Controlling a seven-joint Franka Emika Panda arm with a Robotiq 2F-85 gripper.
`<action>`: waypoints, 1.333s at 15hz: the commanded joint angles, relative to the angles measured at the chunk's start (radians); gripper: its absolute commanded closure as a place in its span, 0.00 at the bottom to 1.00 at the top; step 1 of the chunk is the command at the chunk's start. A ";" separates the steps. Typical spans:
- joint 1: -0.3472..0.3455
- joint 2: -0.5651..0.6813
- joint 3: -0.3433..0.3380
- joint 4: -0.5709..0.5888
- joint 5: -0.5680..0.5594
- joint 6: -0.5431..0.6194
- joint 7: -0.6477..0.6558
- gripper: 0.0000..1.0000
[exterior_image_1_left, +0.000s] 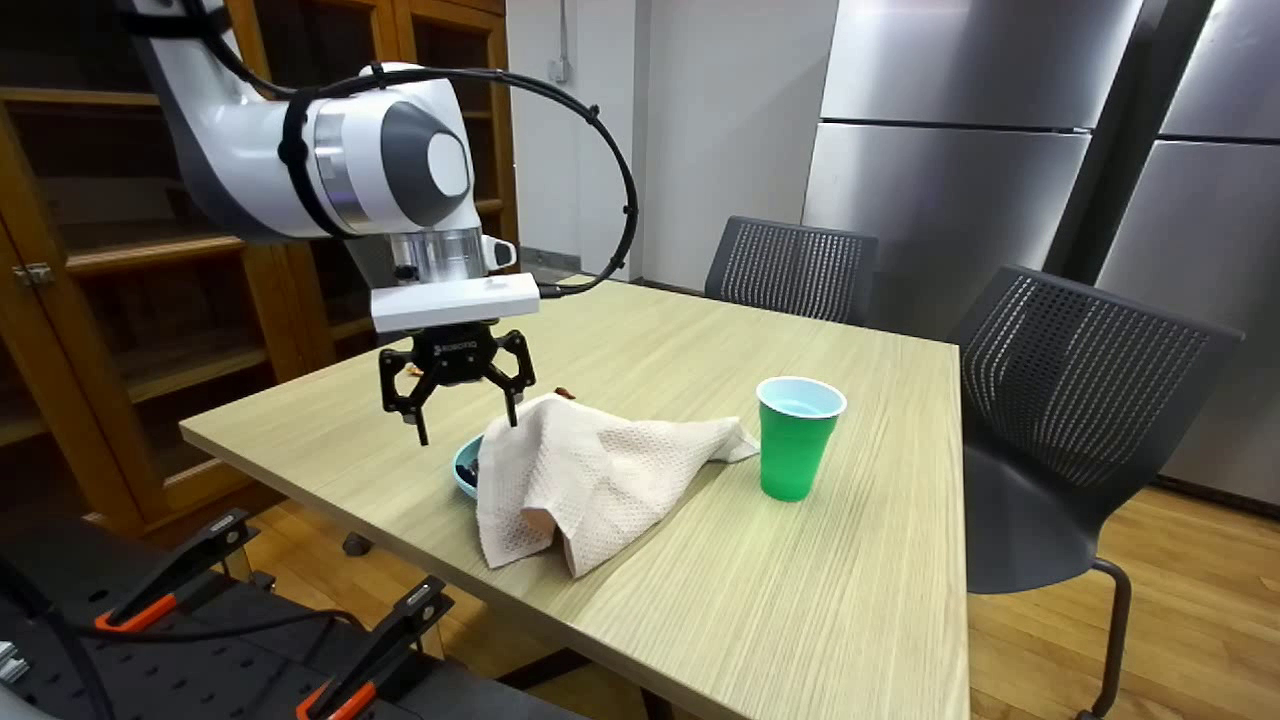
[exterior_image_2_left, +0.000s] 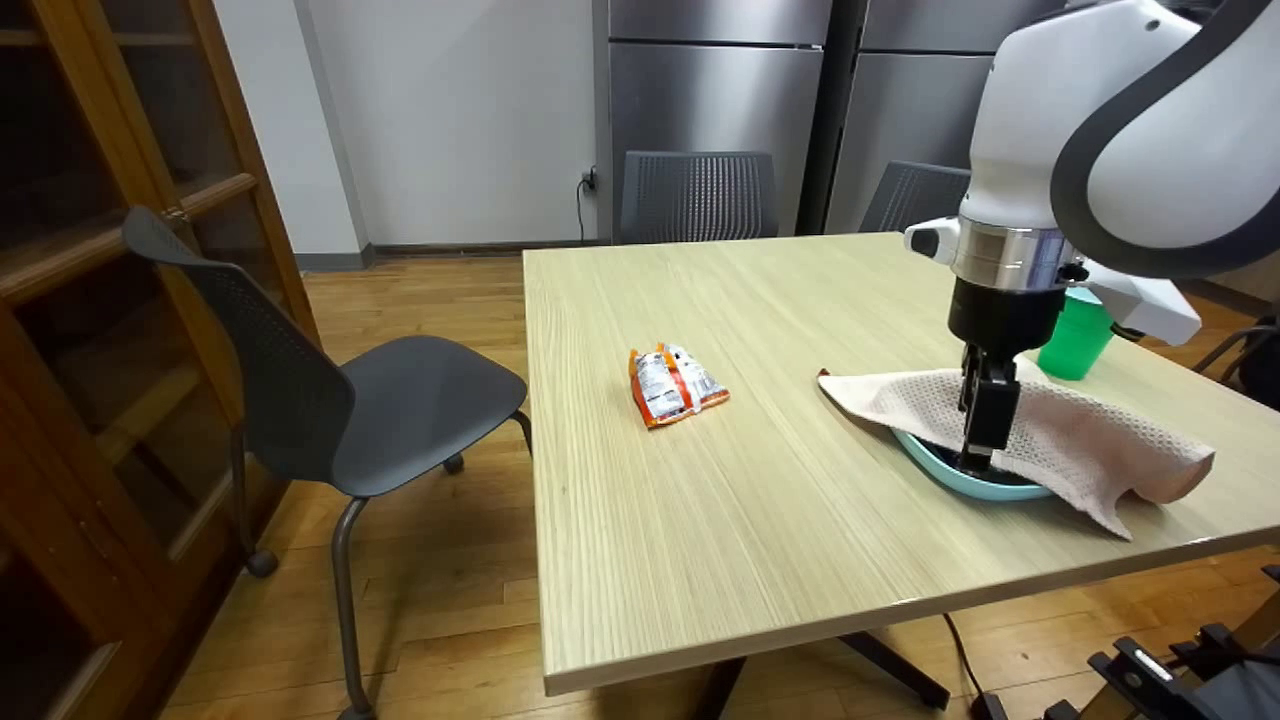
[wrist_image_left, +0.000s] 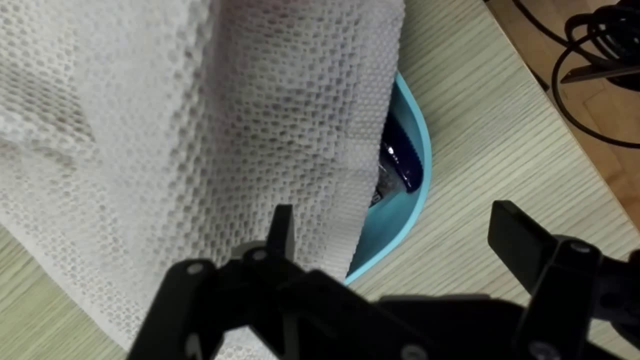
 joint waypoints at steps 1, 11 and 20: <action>0.043 -0.025 -0.025 -0.007 -0.061 0.009 0.108 0.00; 0.090 0.069 -0.067 0.087 -0.072 0.082 0.253 0.00; 0.200 0.205 -0.173 0.209 -0.113 0.118 0.364 0.00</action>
